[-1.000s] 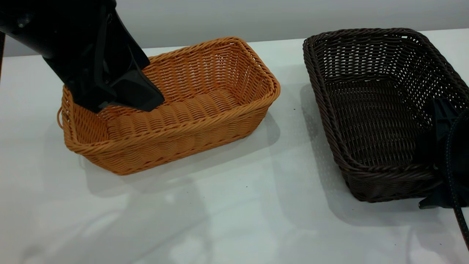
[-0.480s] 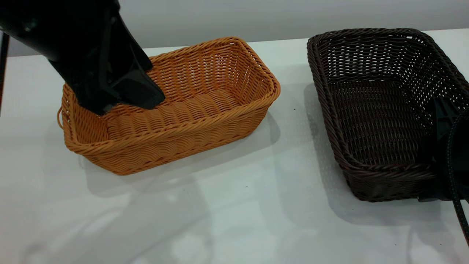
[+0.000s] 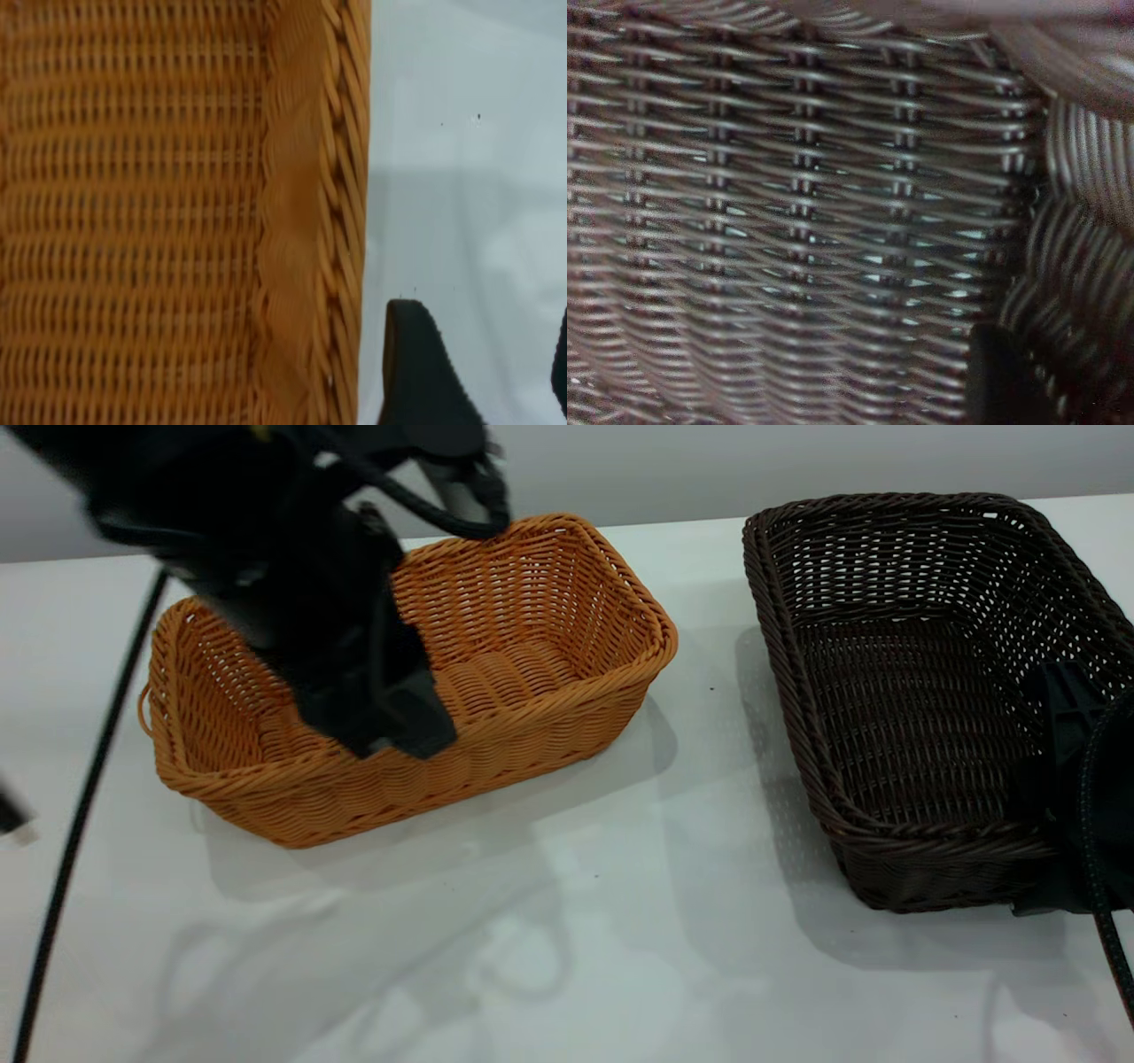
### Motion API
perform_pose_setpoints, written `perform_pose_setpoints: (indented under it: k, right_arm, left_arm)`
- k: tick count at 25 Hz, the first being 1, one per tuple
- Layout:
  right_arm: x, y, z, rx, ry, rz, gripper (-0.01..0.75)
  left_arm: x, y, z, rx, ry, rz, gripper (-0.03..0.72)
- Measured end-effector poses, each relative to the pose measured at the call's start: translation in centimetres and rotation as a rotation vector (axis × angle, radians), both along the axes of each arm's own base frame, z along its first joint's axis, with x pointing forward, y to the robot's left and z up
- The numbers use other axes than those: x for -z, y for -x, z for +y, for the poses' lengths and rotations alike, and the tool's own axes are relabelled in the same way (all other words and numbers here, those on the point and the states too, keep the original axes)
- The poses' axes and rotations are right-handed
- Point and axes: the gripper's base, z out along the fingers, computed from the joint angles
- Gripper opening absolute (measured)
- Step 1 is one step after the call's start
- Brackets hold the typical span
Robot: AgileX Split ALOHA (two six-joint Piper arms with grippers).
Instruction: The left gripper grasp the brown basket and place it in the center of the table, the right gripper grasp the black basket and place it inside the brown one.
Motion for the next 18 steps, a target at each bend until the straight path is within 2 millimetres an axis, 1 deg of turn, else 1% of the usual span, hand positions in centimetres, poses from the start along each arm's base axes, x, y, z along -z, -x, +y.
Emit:
perform_pose_setpoints:
  k: [4, 8, 15, 18]
  right_arm:
    - [0.0, 0.0, 0.0, -0.007, 0.000, 0.002, 0.247]
    - [0.0, 0.0, 0.0, -0.018, 0.001, 0.004, 0.246]
    - [0.0, 0.1, 0.1, -0.028, -0.003, 0.009, 0.246]
    - [0.0, 0.2, 0.2, -0.037, -0.009, 0.017, 0.246]
  left_arm:
    - [1.1, -1.9, -1.1, 0.007, -0.015, 0.012, 0.328]
    - [2.0, -3.1, -1.6, 0.028, -0.043, 0.005, 0.328]
    - [4.4, -3.5, -1.6, -0.001, -0.085, 0.033, 0.327]
    - [5.5, -3.7, -1.6, -0.017, -0.088, 0.043, 0.307]
